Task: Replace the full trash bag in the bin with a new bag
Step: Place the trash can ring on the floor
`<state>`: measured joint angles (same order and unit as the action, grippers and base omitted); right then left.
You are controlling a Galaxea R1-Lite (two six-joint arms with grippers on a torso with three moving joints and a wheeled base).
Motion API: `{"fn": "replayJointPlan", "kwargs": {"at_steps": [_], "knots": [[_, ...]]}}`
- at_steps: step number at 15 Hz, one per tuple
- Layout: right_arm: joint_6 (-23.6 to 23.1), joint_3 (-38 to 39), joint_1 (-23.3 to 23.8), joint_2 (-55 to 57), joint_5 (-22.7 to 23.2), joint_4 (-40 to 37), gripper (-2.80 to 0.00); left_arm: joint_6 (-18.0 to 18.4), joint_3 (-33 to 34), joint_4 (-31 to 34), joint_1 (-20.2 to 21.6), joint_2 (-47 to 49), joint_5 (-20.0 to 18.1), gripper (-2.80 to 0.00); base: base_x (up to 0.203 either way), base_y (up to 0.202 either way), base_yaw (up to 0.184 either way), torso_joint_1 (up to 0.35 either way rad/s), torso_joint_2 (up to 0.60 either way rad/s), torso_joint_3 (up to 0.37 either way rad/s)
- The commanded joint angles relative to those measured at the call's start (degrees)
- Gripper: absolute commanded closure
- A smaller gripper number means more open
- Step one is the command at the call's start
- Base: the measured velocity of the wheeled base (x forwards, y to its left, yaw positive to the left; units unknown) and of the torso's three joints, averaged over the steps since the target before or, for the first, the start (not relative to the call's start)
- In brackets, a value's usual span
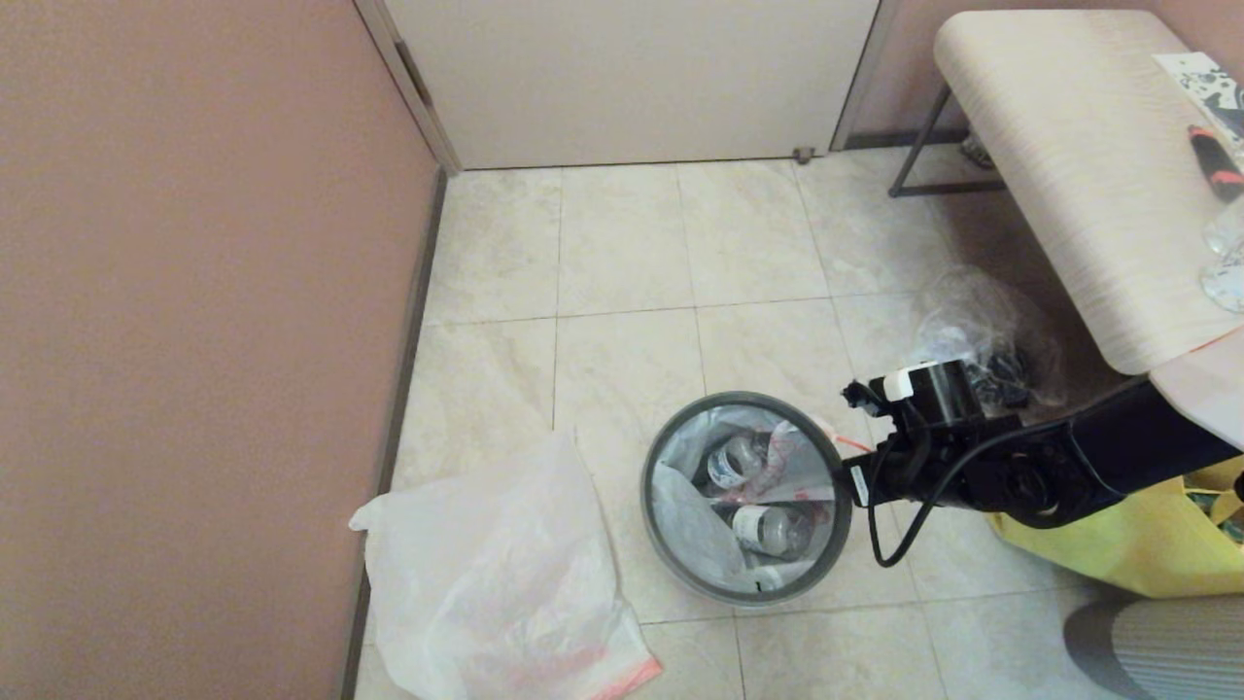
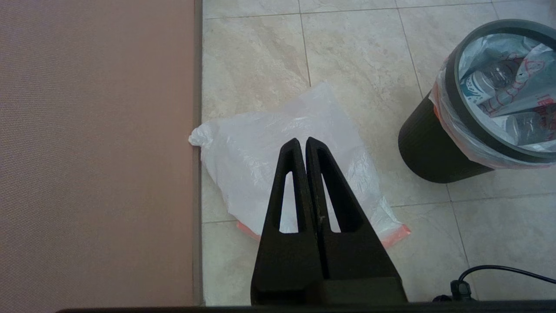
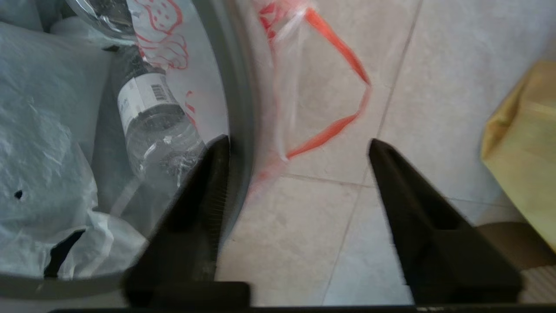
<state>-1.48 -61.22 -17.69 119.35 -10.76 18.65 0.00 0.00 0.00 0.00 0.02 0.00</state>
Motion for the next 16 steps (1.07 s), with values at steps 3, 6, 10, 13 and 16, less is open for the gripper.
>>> {"fn": "replayJointPlan", "kwargs": {"at_steps": [3, 6, 10, 13, 16], "knots": [[-0.27, -0.22, -0.42, 2.20, -0.05, 2.80, 0.00, 0.00, 0.00, 0.00, 0.00, -0.02, 0.00, 0.00, 0.000, 0.000, 0.000, 0.000, 0.00, 0.000], [-0.36, -0.22, -0.86, 2.47, -0.05, 2.80, 0.00, 0.00, 0.00, 0.00, 0.00, -0.02, 0.00, 0.00, 0.000, 0.000, 0.000, 0.000, 0.00, 0.000], [-0.26, -0.27, -2.27, 1.84, -0.55, 2.71, 0.00, 0.00, 0.00, 0.00, -0.09, -0.02, 0.00, 0.00, 0.000, 0.000, 0.000, 0.000, 0.00, 0.000], [-0.02, 0.11, -3.86, -1.56, -1.79, 2.06, 0.00, 0.00, 0.00, 0.00, 0.00, -0.02, 0.00, 0.00, 0.000, 0.000, 0.000, 0.000, 0.00, 0.000], [0.90, 0.48, -4.86, -5.31, -2.41, -2.50, 0.00, 0.00, 0.00, 0.00, 0.00, -0.02, 0.00, 0.00, 0.000, 0.000, 0.000, 0.000, 0.00, 0.000]]}}
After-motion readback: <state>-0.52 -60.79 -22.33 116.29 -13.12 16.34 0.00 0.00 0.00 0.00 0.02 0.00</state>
